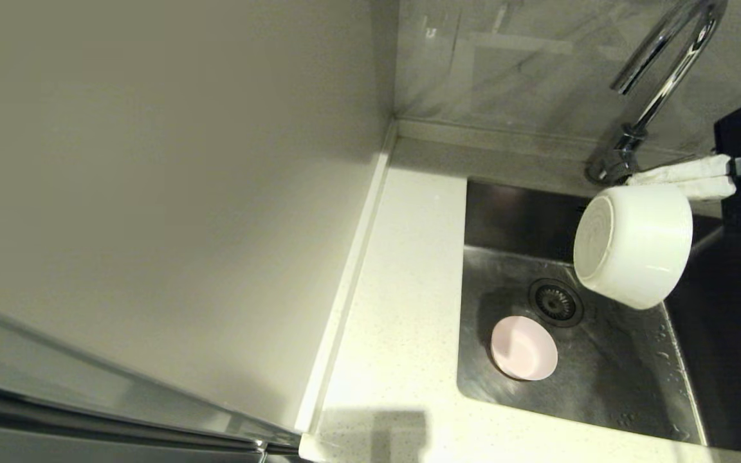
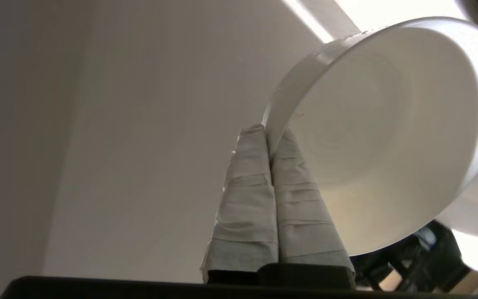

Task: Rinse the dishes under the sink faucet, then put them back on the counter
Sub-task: Put a bowl back to the table from the sink

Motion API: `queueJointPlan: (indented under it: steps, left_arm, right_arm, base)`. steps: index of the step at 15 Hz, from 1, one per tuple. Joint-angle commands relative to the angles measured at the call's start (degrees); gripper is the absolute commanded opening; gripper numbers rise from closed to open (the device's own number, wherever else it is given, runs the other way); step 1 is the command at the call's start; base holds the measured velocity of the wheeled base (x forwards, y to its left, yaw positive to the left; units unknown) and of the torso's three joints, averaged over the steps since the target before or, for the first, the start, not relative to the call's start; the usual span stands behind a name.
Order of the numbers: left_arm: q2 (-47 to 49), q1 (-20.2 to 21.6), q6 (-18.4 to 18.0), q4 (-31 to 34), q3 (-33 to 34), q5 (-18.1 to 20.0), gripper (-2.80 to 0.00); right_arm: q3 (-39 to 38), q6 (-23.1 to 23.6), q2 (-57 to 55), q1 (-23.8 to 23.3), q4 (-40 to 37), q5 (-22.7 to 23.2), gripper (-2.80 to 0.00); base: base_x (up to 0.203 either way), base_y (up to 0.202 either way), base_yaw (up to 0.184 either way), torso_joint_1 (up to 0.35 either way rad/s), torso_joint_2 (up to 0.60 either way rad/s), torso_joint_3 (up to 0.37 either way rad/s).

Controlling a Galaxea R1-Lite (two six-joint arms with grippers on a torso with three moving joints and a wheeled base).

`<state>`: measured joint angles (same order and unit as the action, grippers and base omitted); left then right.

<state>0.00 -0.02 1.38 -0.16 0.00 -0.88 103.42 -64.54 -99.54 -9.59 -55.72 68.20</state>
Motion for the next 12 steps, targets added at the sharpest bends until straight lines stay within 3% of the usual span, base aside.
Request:
queueJointPlan:
  steps: [1, 5, 7, 8, 10, 12]
  left_arm:
    - [-0.2, 0.0, 0.0, 0.0, 0.0, -0.1, -2.80]
    - [-0.2, -0.1, 0.0, 0.0, 0.0, 0.0, -2.80]
    - [-0.2, 0.0, 0.0, 0.0, 0.0, -0.1, -2.80]
    - [-0.2, 0.0, 0.0, 0.0, 0.0, 0.0, -2.80]
    - [-0.2, 0.0, 0.0, 0.0, 0.0, -0.1, -2.80]
    - [-0.2, 0.0, 0.0, 0.0, 0.0, 0.0, -2.80]
  right_arm:
    - [-6.8, 1.0, 0.5, -1.0, -0.3, 0.8, -2.80]
    - [1.2, 2.4, 2.7, -2.6, -0.3, 0.5, -2.80]
    - [-2.1, 6.5, 3.4, -3.0, 0.1, -2.6, -2.80]
    - [-4.8, 11.9, 4.2, -3.1, 0.9, -8.8, -2.80]
    - [-5.8, 23.9, 5.2, -3.3, 1.5, -27.6, -2.80]
    - [-8.1, 39.9, 6.4, -4.5, 0.7, -47.8, -2.80]
  base:
    - [0.000, 0.000, 0.000, 0.000, 0.00, 0.000]
    - [0.000, 0.000, 0.000, 0.000, 0.00, 0.000]
    - [0.000, 0.000, 0.000, 0.000, 0.00, 0.000]
    - [0.000, 0.000, 0.000, 0.000, 0.00, 0.000]
    - [0.000, 0.000, 0.000, 0.000, 0.00, 0.000]
    - [0.000, 0.000, 0.000, 0.000, 0.00, 0.000]
